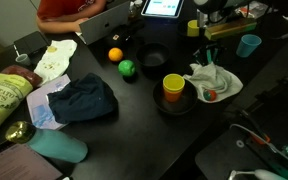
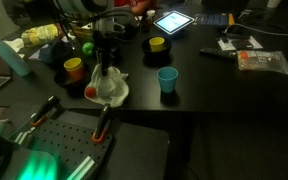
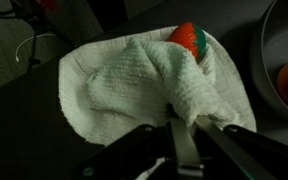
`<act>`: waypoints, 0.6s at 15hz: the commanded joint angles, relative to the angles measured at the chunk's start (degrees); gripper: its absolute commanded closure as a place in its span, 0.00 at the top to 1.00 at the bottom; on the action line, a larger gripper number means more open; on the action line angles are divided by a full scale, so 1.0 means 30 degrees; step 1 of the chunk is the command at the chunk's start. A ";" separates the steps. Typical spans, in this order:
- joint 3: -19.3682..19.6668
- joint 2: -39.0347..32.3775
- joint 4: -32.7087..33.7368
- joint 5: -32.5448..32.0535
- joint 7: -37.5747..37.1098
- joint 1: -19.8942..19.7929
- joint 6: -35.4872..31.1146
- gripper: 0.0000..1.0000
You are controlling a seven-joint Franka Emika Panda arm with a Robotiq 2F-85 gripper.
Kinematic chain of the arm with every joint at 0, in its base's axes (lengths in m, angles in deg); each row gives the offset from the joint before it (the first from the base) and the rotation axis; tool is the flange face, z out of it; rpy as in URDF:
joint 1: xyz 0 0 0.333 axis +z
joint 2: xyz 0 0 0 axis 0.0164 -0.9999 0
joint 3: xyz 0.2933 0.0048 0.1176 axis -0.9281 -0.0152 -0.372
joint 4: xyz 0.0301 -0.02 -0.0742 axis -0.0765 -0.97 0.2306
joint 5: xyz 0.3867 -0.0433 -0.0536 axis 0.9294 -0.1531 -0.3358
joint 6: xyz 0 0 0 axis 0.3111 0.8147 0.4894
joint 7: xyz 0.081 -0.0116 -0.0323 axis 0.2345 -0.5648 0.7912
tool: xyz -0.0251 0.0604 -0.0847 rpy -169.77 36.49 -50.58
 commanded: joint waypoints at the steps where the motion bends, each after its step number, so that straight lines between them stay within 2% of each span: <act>1: 0.0237 -0.0849 0.0287 -0.1060 -0.0038 0.0507 -0.1420 0.07; 9: 0.2018 -0.3042 0.3407 -0.5066 -0.1150 0.2449 -0.4467 0.08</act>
